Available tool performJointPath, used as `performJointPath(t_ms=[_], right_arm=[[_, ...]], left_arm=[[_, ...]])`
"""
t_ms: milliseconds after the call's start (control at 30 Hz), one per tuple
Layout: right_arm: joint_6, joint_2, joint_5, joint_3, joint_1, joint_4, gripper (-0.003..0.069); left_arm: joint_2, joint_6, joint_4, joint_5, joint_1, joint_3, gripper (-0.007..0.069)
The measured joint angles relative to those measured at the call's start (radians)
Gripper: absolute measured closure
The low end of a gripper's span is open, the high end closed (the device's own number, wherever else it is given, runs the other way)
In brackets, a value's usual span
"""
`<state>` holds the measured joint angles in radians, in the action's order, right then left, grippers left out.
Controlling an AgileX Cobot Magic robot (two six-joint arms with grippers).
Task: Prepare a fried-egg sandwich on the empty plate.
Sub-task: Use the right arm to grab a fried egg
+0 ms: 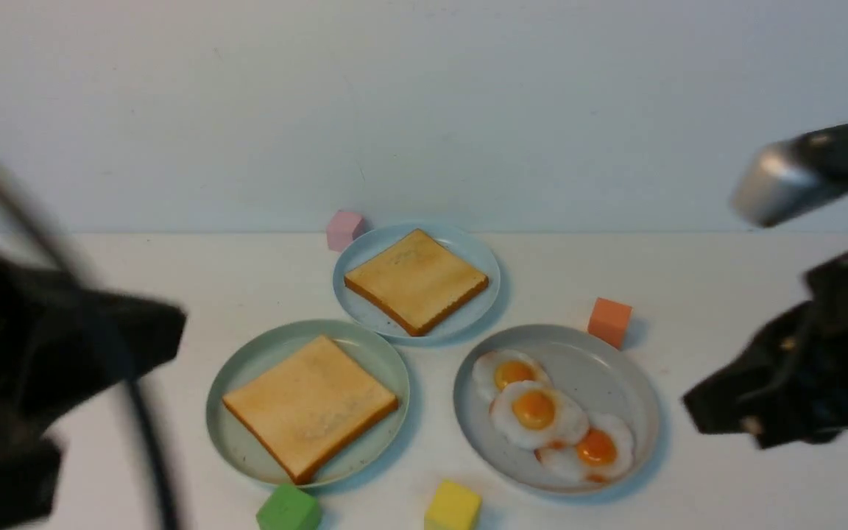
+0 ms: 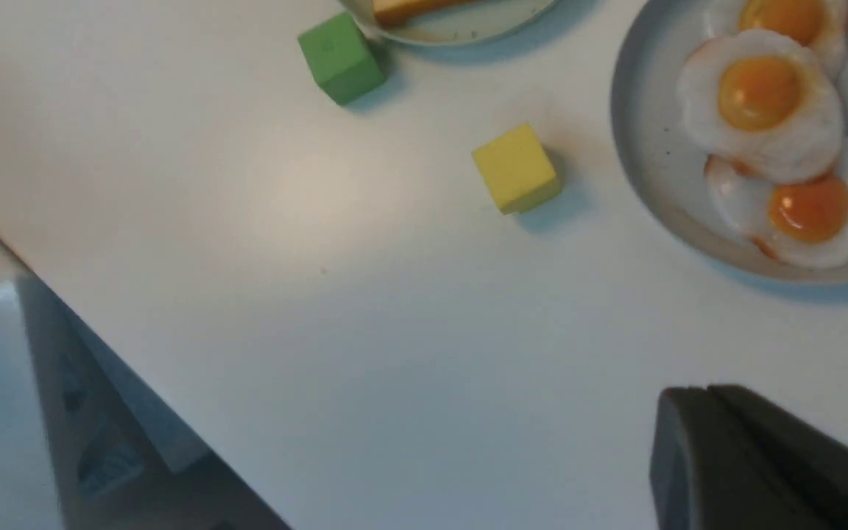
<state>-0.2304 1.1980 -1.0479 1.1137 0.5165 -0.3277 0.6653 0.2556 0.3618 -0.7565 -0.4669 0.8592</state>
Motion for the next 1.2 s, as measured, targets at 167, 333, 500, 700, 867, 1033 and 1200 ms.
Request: performJointPath(t_ms=[167,333,500,700,867,1033,1200], right_arm=[[0.071,0.235,0.076,0.056,0.17,0.268,0.0585],[0.15,0.397,0.136,0.087,0.218,0.482,0.0419],[0.178,0.5,0.221,0.088,0.218,0.546,0.0146],[0.284,0.628,0.368,0.093,0.22,0.693,-0.0013],[0.377,0.693,0.401,0.094,0.22,0.837,-0.0013],[0.422,0.744,0.41,0.096,0.22,0.902,-0.0013],[0.432,0.77,0.444,0.1,0.22,0.928,-0.0008]], left_arm=[[-0.259,-0.014,0.013,0.064,0.0,-0.228,0.0638],[-0.398,-0.083,0.009,0.102,0.0,-0.334,0.0638],[-0.397,-0.099,0.007,0.106,0.0,-0.344,0.0638],[-0.386,-0.1,-0.005,0.106,0.0,-0.344,0.0638],[-0.386,-0.102,-0.007,0.096,0.0,-0.344,0.0638],[-0.386,-0.102,-0.007,0.081,0.0,-0.344,0.0638],[-0.386,-0.102,-0.008,0.077,0.0,-0.344,0.0638]])
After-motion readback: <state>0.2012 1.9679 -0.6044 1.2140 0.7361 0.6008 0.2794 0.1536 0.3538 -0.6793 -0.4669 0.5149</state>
